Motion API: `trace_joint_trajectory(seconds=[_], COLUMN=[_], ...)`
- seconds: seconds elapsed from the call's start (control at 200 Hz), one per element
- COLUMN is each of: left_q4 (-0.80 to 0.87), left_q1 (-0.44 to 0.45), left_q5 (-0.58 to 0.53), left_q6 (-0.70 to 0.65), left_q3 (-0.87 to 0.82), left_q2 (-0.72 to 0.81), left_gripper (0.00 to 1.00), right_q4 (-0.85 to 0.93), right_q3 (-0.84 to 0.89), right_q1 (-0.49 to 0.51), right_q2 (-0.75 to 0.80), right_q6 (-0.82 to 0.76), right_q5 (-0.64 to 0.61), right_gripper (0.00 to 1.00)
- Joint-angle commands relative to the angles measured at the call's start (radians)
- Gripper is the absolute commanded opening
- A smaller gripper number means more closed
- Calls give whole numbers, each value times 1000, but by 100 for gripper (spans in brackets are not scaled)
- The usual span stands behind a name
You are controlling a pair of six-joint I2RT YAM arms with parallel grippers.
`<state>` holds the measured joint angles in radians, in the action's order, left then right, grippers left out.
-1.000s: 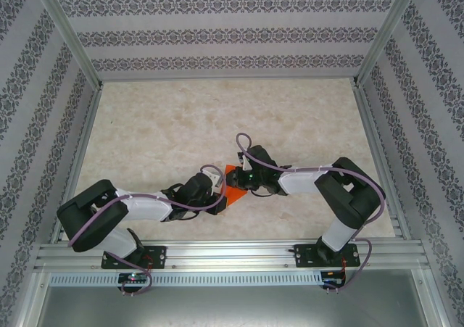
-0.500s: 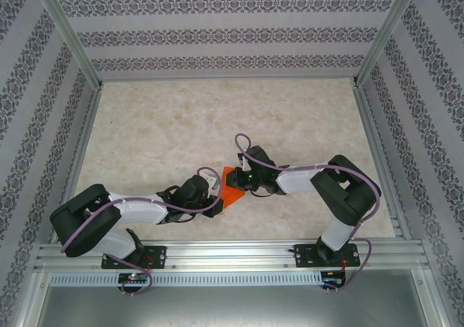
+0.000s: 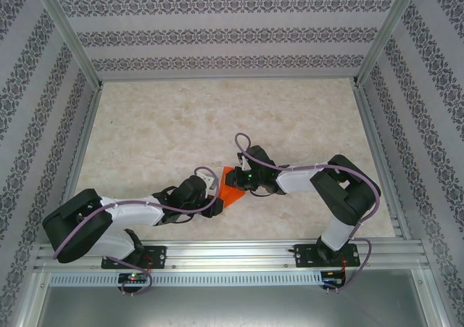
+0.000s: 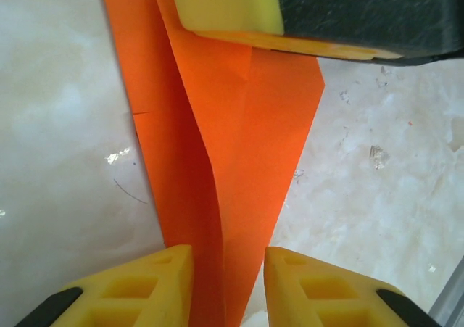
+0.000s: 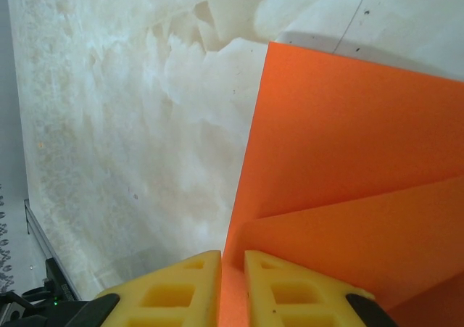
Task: Fold a paper plane with a square sheet of paper (pick it up from the middle)
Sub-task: Fourth fold the wing at the center of the table.
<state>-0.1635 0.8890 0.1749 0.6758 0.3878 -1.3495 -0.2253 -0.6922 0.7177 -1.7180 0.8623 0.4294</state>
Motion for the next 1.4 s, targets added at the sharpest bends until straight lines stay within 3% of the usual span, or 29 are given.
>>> trace_joint_trajectory(seconds=[0.0, 0.175, 0.43, 0.679, 0.864, 1.394], left_q4=[4, 16, 49, 37, -9, 30], left_q1=[-16, -21, -22, -24, -24, -35], left_q5=[7, 19, 15, 5, 7, 17], left_q6=[27, 34, 28, 37, 72, 75], left_q3=[-8, -4, 3, -15, -52, -38], left_q2=[27, 32, 2, -9, -26, -44], left_gripper=[33, 28, 27, 7, 0, 0], right_q4=[-27, -26, -26, -24, -51, -35], right_q3=[-29, -30, -35, -34, -26, -25], right_q1=[-1, 1, 4, 5, 1, 0], right_q2=[-13, -14, -13, -9, 17, -17], right_q6=[-9, -12, -12, -13, -5, 2], right_q5=[16, 17, 22, 22, 31, 10], right_gripper=[17, 17, 18, 19, 21, 21])
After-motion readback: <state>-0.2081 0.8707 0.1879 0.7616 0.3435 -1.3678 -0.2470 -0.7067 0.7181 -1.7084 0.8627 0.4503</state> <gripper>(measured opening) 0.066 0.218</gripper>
